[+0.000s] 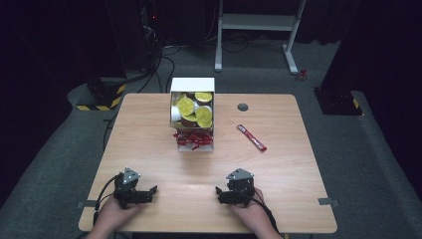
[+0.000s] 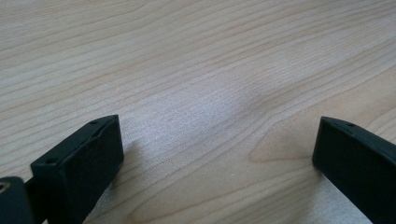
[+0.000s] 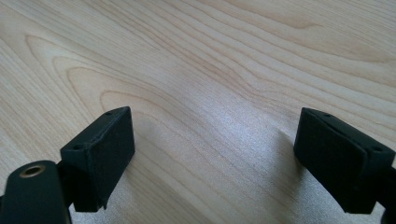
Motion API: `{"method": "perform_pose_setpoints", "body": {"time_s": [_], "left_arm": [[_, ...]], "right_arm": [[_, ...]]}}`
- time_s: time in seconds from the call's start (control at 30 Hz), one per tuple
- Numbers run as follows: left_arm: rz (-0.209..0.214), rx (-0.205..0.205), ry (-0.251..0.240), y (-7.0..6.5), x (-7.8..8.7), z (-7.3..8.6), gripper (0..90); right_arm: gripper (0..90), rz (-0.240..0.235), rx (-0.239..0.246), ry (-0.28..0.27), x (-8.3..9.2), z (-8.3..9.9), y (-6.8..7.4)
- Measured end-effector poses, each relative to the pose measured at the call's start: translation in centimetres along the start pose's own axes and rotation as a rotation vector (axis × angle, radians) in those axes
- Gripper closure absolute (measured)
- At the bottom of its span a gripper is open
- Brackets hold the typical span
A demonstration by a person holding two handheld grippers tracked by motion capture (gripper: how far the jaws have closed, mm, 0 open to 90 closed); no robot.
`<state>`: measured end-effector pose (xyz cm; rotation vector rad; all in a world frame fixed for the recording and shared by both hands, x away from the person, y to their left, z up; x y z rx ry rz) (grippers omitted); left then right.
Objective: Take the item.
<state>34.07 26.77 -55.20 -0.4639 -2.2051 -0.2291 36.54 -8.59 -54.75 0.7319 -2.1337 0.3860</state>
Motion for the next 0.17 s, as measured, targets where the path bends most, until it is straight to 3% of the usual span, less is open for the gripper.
{"method": "perform_pose_setpoints", "body": {"time_s": [0.17], "left_arm": [[-0.001,0.003,-0.002,-0.03,-0.01,0.00,2.3]], "right_arm": [[12.8,0.000,-0.013,0.001,0.01,-0.01,0.03]]}}
Point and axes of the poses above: each handheld gripper's, and its own axes: x roughly backward along the jaws, z roughly out of its underside, y roughly to its left, the point moved 3 cm from there along -x, roughly forward along the jaws, and after that the axes turned 7 degrees about y, right-handed, at the moved point
